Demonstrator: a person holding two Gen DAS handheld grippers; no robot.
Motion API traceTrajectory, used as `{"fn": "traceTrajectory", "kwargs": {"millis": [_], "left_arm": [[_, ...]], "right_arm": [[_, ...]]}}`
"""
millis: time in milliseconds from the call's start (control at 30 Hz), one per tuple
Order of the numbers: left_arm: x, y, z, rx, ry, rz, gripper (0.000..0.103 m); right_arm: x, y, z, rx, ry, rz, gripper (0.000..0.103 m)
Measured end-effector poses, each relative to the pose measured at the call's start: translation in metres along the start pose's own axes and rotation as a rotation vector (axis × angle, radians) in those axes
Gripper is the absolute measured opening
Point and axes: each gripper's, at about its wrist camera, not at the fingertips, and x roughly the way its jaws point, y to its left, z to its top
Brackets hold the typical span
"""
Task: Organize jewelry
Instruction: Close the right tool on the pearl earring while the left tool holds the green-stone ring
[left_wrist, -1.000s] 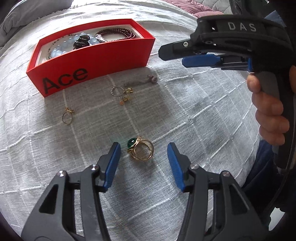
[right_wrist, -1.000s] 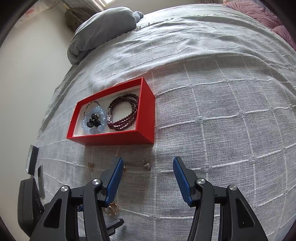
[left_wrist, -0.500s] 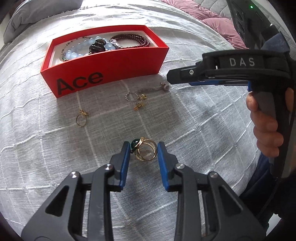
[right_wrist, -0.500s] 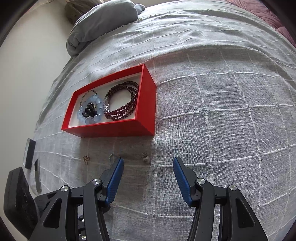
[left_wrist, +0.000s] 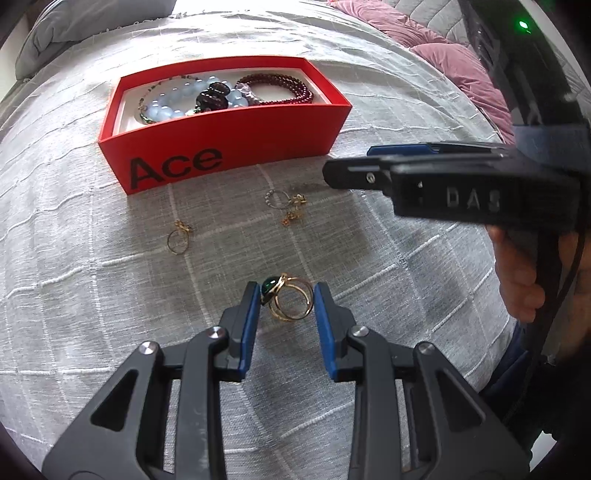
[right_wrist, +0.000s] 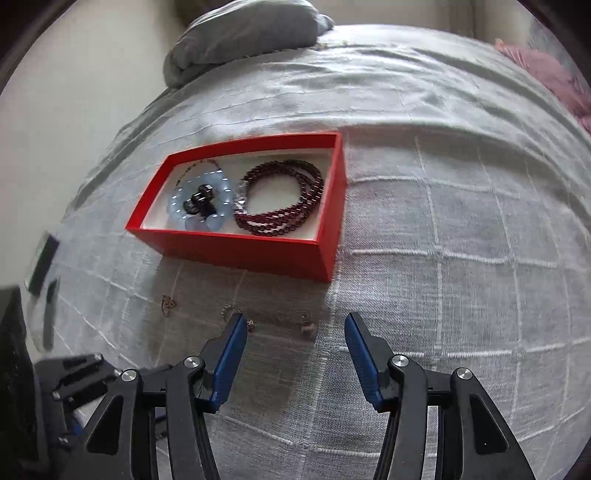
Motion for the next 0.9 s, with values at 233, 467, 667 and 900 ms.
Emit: {"fn": "traceTrajectory", "kwargs": {"millis": [233,467,667,900], "left_arm": [[0.000,0.015,0.004,-0.044,0.007,0.016,0.032],[-0.001,0.018,0.006,-0.051,0.006,0.017,0.032],[-0.004,0.022,0.005,-0.058,0.007,0.021,0.032],[-0.006,0.026,0.006,-0.068,0.006,0.026,0.032]], "right_arm": [[0.005,0.053,-0.022,-0.449,-0.044,-0.171,0.037],[0.019,0.052,-0.024,-0.498,-0.025,-0.182,0.036],[0.030,0.057,-0.025,-0.544,-0.022,-0.190,0.028],[0.041,0.058,-0.015,-0.546,-0.007,-0.175,0.018]]}}
